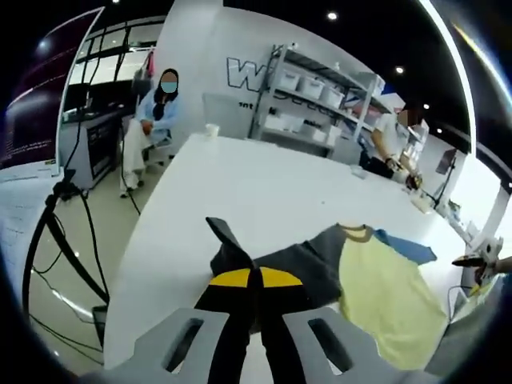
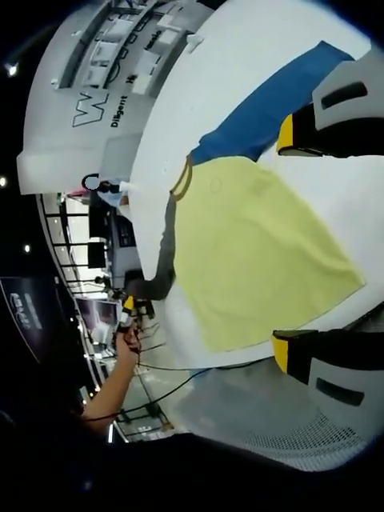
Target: Fold the garment on the visible template until the final outline fits inside the template.
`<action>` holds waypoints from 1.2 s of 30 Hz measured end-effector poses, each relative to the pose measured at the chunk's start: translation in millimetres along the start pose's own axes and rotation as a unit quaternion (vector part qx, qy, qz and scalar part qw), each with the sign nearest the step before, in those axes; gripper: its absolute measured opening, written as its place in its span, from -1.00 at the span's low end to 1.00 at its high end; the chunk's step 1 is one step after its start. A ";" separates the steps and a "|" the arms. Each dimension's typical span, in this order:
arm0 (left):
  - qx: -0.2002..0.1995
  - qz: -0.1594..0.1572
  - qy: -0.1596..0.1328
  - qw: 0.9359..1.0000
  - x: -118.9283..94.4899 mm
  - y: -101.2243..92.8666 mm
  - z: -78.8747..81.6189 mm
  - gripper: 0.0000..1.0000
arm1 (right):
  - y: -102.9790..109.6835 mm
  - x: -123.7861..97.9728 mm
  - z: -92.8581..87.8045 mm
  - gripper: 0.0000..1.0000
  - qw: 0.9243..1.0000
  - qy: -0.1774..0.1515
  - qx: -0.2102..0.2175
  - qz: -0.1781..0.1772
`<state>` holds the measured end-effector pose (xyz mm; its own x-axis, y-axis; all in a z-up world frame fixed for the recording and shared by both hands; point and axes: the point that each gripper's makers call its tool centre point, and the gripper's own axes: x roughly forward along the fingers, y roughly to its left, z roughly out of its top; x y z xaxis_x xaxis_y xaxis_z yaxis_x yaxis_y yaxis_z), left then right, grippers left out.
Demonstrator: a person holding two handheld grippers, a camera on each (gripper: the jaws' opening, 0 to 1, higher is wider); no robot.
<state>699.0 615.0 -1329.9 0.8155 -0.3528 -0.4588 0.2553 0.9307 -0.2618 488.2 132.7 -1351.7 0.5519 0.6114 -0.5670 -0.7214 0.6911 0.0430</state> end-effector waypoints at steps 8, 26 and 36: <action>-0.006 -0.023 -0.007 1.000 -1.2 -19.7 7.3 -0.99 | -3.0 -2.0 -0.8 0.79 1.000 -0.002 0.003 -0.005; 0.001 -0.099 -0.060 0.993 -4.8 -81.1 60.8 -0.99 | -5.2 -10.0 -6.8 0.80 1.000 -0.002 0.010 -0.015; 0.002 -0.120 -0.097 0.988 -13.7 -99.6 98.3 -0.99 | -5.0 -13.2 -6.4 0.83 1.000 -0.006 0.013 -0.019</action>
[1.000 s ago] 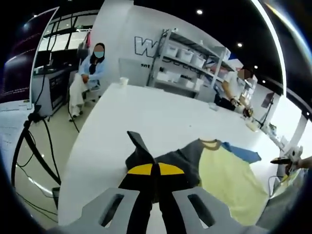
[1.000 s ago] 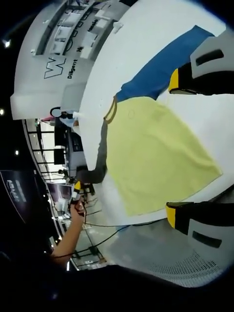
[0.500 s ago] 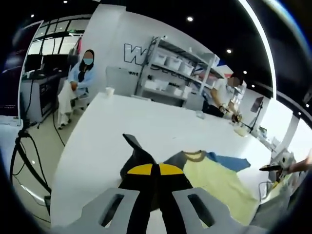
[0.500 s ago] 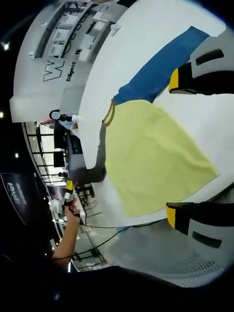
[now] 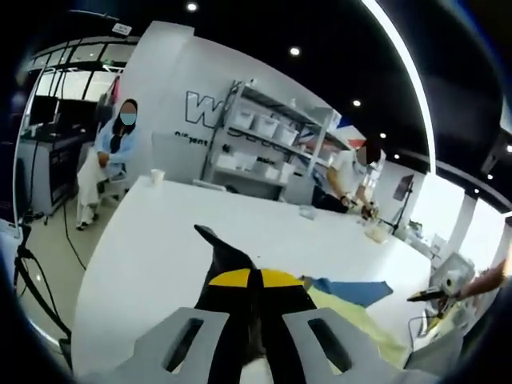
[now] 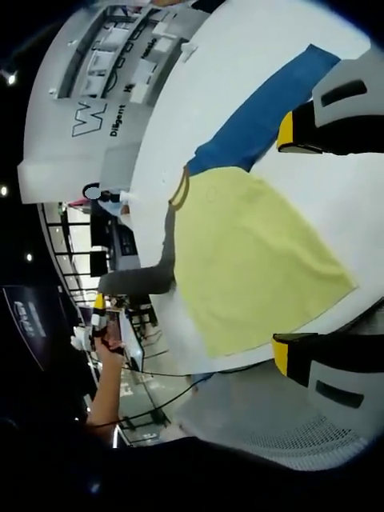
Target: Fold the garment on the visible template until the final outline fits inside the template.
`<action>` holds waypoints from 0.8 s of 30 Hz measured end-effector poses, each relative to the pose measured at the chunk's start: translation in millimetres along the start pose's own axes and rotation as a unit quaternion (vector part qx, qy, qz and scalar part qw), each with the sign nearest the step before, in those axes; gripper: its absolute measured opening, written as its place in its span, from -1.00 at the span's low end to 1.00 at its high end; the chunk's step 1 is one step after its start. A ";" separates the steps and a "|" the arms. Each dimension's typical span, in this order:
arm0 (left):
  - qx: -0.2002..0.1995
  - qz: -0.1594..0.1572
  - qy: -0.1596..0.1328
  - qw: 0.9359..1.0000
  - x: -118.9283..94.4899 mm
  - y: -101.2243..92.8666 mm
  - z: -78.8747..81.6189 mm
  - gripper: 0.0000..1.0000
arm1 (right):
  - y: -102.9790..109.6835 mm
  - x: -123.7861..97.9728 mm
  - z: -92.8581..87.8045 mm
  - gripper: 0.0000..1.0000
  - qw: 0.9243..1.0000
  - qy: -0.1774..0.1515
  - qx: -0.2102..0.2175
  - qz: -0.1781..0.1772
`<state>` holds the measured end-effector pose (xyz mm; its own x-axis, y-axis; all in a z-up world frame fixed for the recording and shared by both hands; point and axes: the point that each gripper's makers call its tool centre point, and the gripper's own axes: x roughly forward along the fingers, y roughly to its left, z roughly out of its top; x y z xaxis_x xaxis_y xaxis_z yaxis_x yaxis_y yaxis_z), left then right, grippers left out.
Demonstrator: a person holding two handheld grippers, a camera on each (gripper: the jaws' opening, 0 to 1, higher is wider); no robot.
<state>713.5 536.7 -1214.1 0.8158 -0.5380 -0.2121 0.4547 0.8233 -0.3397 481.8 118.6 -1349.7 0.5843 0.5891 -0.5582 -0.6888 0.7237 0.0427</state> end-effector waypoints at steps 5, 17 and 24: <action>0.001 -0.006 -0.013 1.000 -2.8 -6.7 13.1 -0.99 | -0.5 -1.2 0.3 0.81 1.000 -0.002 -0.001 -0.001; 0.023 -0.040 -0.025 0.999 2.9 -33.7 39.4 -0.99 | -0.4 -2.2 2.3 0.79 1.000 -0.008 -0.007 0.001; 0.041 -0.083 -0.011 0.996 16.1 -67.4 35.6 -0.99 | 1.4 -5.1 0.4 0.79 1.000 -0.010 -0.004 0.001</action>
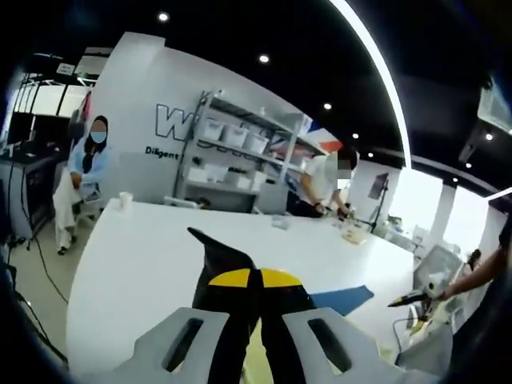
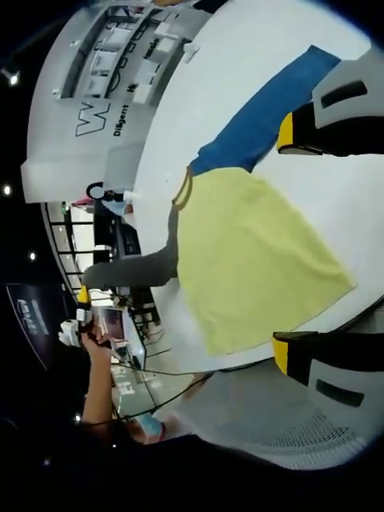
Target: Fold the garment on the visible template until the final outline fits inside the template.
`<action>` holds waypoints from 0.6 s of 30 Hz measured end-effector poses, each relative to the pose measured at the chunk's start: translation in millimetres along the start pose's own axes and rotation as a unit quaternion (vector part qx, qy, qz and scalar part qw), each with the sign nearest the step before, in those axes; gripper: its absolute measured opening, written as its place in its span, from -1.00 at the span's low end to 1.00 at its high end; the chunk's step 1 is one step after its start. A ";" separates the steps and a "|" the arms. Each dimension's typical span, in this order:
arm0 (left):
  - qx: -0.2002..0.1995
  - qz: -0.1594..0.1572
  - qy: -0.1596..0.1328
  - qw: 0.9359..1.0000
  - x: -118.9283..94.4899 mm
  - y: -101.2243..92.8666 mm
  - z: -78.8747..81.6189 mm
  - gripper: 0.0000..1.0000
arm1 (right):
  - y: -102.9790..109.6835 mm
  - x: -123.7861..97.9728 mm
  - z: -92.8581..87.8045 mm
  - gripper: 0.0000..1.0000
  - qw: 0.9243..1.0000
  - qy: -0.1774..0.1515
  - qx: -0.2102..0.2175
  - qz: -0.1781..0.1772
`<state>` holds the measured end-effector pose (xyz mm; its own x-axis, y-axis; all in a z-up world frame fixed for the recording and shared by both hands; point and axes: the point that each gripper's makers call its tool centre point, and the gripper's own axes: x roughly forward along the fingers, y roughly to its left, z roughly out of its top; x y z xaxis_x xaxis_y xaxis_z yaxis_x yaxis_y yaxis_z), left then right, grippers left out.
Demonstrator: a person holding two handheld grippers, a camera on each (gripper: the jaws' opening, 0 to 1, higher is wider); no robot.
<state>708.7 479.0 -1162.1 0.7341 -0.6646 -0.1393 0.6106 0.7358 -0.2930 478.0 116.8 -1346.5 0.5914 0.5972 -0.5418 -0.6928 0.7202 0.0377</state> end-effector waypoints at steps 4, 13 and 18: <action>-0.002 -0.030 0.013 0.999 11.7 -17.5 -5.9 -0.99 | 0.5 -2.3 -2.6 0.79 1.000 0.002 0.001 -0.002; -0.007 -0.071 0.026 0.997 36.0 -50.9 -19.1 -0.99 | 0.7 -6.0 -7.1 0.79 1.000 0.003 0.009 -0.007; -0.016 -0.087 0.030 0.996 48.0 -66.5 -26.6 -0.99 | 0.2 -7.5 -8.5 0.78 1.000 0.003 0.009 -0.010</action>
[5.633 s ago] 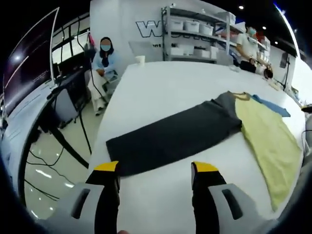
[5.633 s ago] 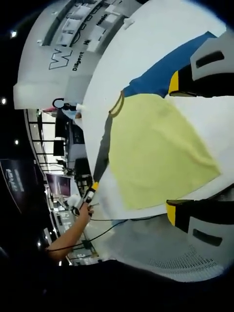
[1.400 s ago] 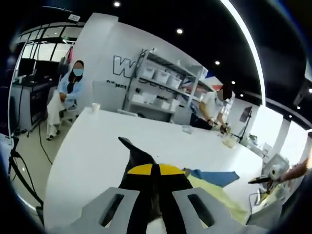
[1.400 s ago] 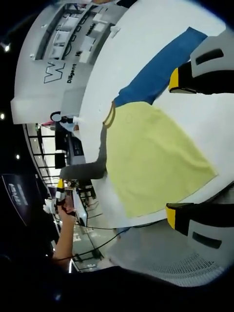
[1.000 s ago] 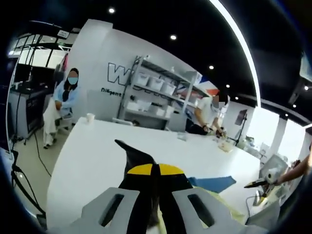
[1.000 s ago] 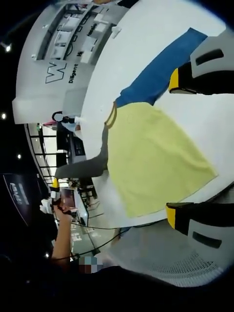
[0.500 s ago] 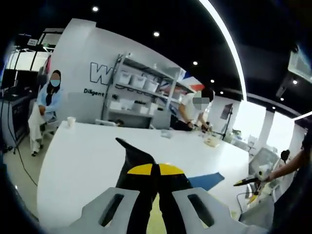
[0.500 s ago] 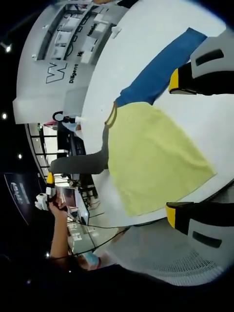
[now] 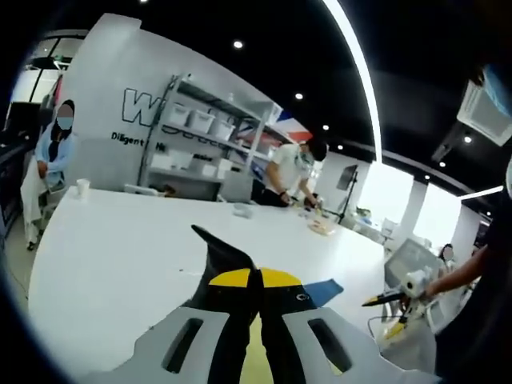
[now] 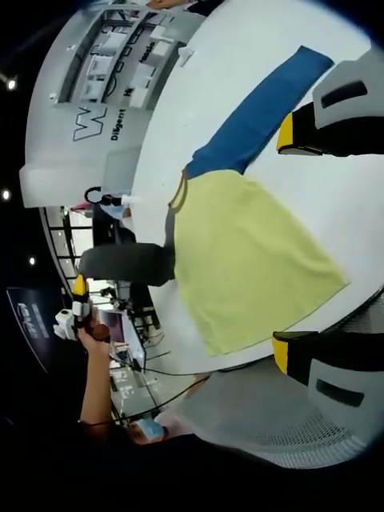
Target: Fold the garment on the visible template until the final outline fits inside the template.
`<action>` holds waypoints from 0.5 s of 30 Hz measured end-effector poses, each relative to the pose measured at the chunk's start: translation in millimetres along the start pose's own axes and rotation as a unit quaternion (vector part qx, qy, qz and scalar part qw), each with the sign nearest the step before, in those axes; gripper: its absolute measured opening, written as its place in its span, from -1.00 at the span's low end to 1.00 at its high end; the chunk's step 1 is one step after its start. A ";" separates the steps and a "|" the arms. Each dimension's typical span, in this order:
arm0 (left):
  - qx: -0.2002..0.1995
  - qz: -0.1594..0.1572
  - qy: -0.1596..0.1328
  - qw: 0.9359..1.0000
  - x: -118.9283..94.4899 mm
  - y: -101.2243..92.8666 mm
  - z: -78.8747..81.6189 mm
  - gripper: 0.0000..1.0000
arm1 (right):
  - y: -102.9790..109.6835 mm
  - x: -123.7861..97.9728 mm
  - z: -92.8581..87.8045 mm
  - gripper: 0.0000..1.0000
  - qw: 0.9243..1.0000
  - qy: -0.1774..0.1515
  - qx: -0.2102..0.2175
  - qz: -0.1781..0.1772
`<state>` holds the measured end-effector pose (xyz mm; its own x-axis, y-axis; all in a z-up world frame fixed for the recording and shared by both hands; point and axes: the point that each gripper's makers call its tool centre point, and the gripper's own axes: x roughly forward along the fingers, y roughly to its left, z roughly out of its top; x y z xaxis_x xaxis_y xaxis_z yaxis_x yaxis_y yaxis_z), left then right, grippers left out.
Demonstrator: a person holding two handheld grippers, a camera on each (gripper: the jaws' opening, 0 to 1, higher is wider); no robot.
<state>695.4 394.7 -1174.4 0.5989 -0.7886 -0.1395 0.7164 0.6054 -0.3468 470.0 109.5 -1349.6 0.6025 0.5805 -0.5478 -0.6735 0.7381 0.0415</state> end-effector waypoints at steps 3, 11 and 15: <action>0.000 -0.006 0.002 1.000 8.2 -10.9 -3.9 -0.99 | -0.5 -0.4 -0.9 0.79 1.000 0.001 0.002 0.000; -0.011 -0.021 0.006 1.000 26.7 -28.0 -10.5 -0.99 | -1.5 -2.0 -3.9 0.78 1.000 0.004 0.003 -0.002; -0.015 -0.027 0.006 1.000 39.9 -35.6 -14.9 -0.99 | -0.9 -2.7 -5.4 0.78 1.000 0.005 0.006 -0.003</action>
<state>688.4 340.1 -1181.4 0.5557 -0.8209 -0.1317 0.7362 0.5594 -0.3809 466.7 105.4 -1352.6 0.6025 0.5725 -0.5561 -0.6648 0.7455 0.0473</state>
